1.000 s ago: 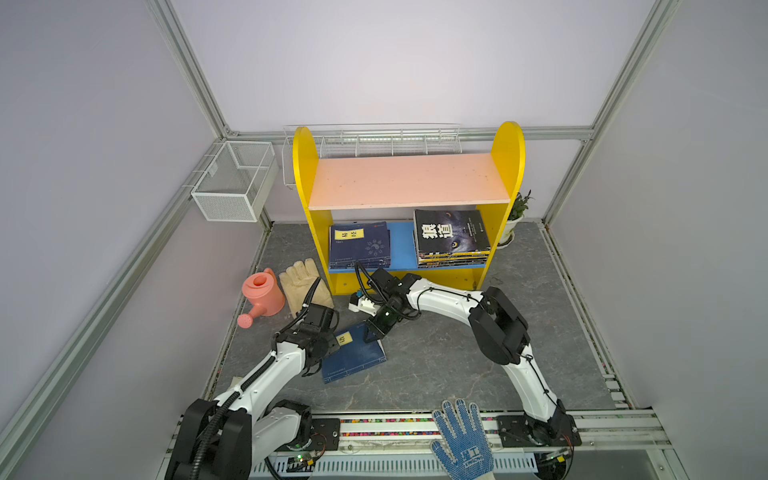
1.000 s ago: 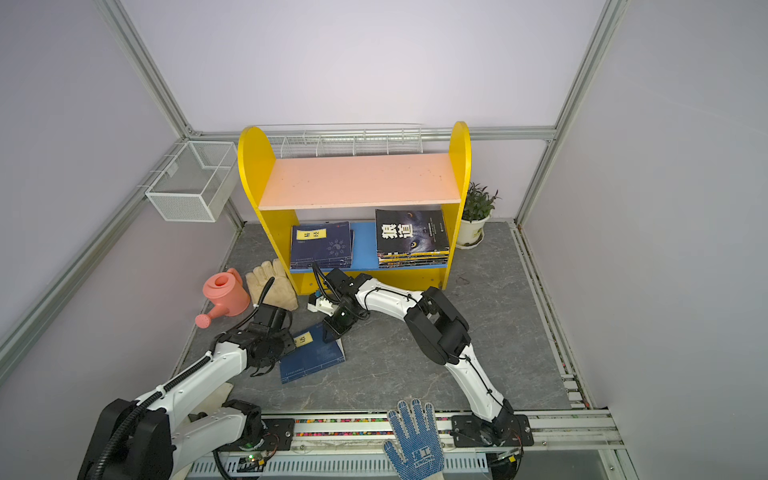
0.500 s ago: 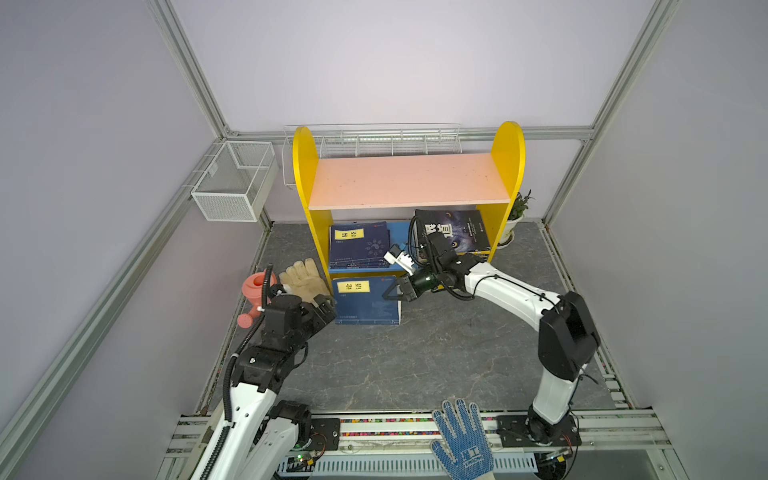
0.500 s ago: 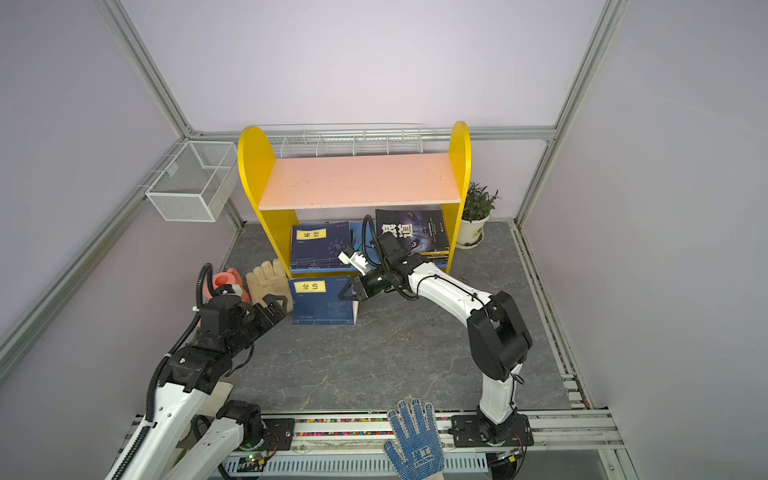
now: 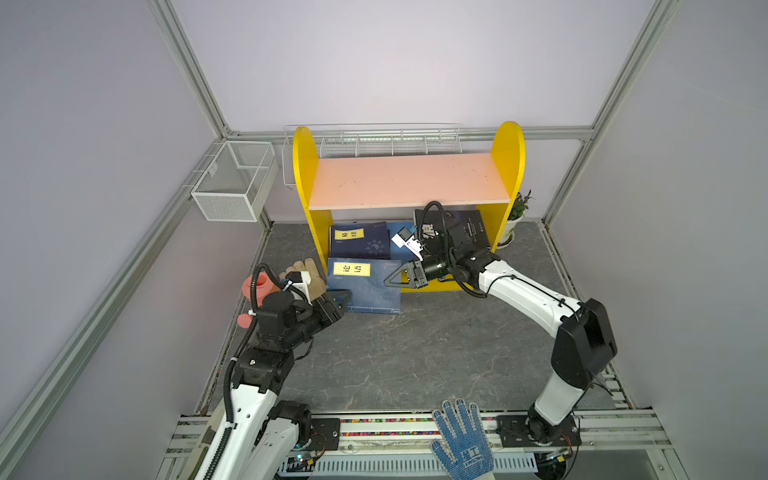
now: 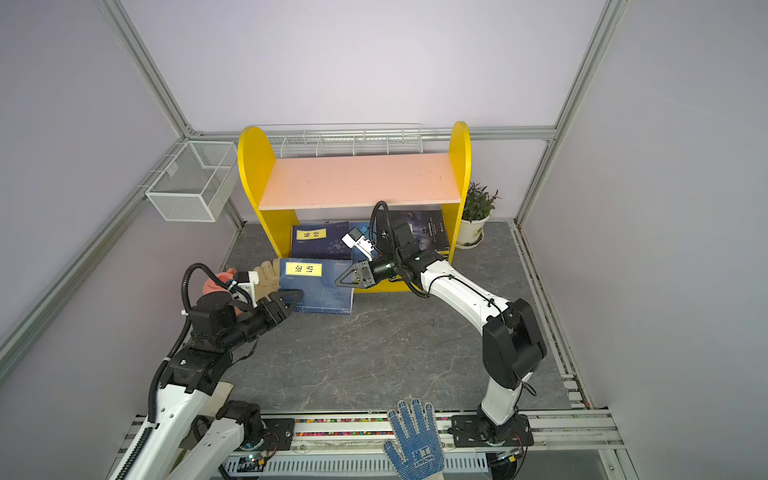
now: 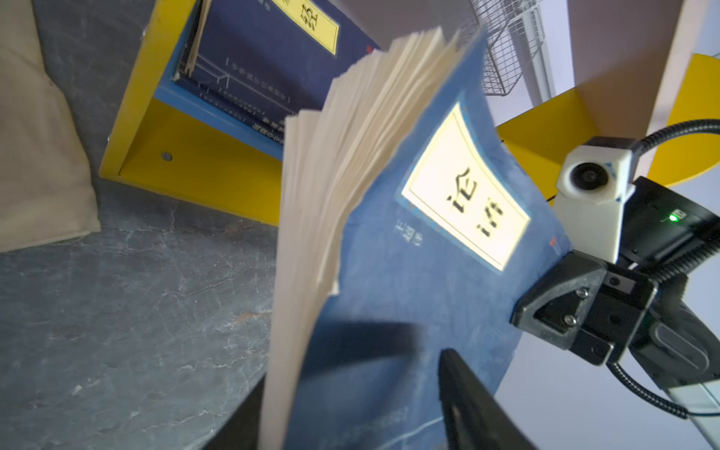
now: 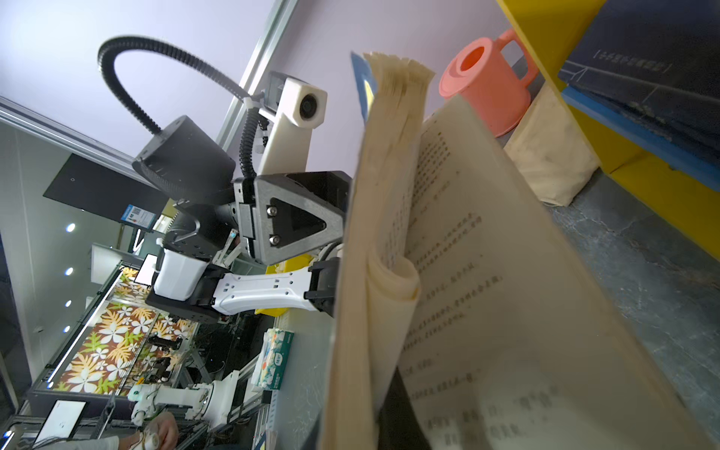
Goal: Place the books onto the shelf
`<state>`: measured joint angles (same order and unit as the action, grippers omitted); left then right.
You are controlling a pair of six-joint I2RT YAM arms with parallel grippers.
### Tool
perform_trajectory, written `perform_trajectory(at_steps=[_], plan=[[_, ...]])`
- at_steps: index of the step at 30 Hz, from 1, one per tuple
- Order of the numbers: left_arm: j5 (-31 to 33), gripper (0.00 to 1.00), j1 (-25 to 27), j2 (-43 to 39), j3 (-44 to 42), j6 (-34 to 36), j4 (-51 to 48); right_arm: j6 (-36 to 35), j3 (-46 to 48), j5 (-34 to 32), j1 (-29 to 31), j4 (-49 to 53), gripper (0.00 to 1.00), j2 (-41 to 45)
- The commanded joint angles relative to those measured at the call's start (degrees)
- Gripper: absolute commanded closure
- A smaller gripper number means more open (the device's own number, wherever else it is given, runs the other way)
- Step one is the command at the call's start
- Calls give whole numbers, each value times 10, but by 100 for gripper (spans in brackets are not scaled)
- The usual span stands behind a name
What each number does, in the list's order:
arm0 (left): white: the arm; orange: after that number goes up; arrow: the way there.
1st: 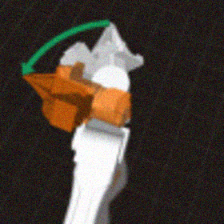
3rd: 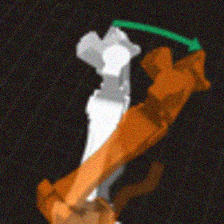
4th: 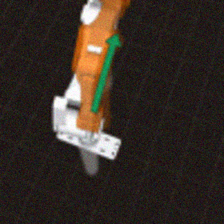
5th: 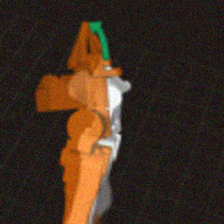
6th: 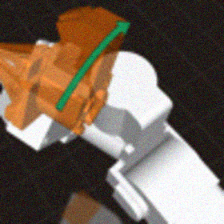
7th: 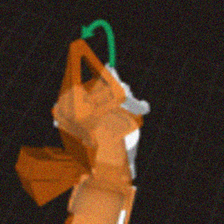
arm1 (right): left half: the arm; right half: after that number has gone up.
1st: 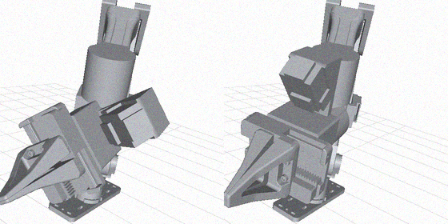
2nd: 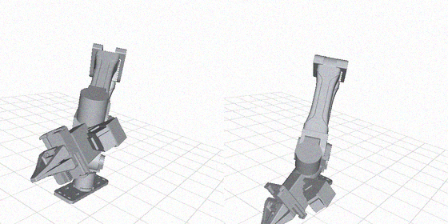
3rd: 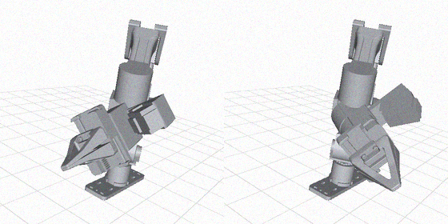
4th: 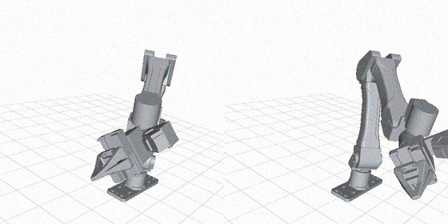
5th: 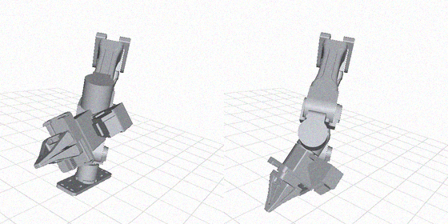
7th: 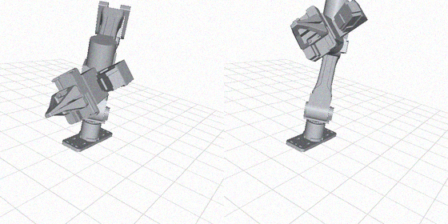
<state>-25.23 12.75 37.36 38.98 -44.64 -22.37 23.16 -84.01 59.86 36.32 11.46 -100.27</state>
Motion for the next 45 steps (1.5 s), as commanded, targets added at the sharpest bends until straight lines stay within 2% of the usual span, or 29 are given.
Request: perform_trajectory(at_steps=[1, 2, 3, 6, 8, 10, 11, 12, 13, 15, 19, 26, 33, 45], plan=[[-67, 84, 3, -15, -12, -3, 74, -7, -2, 8, 2, -5, 87, 10], [-64, 95, 3, -18, -14, -7, 79, -10, -4, -5, 1, 3, 86, 11], [-58, 100, 3, -21, -15, -11, 81, -10, -5, -26, -3, 6, 82, 13], [-23, 100, 3, -32, -16, -13, 71, 15, 10, -136, -25, -5, 77, 35], [7, 100, 3, -43, -16, -13, 61, 33, 30, -238, -41, -10, 76, 60], [32, 100, 3, -59, -16, -14, 60, 43, 53, -349, -51, -1, 68, 90], [38, 100, 3, -65, -17, -15, 63, 42, 65, -367, -52, -6, 64, 102], [47, 100, 3, -73, -18, -16, 69, 42, 79, -372, -52, -16, 55, 115], [55, 100, 3, -80, -20, -20, 75, 49, 92, -363, -53, -29, 48, 125], [71, 100, 3, -91, -25, -32, 94, 71, 111, -294, -52, -64, 41, 131], [85, 100, 3, -101, -52, -75, 161, 138, 141, -179, -33, -149, 37, 123], [91, 100, 3, -104, -80, -114, 230, 157, 127, -140, 25, -189, 36, 84], [98, 100, 3, -113, -83, -115, 247, 153, 103, -124, 31, -171, 39, 55], [88, 100, 3, -94, -102, -118, 265, 204, 96, -89, 36, -273, 75, 44]])
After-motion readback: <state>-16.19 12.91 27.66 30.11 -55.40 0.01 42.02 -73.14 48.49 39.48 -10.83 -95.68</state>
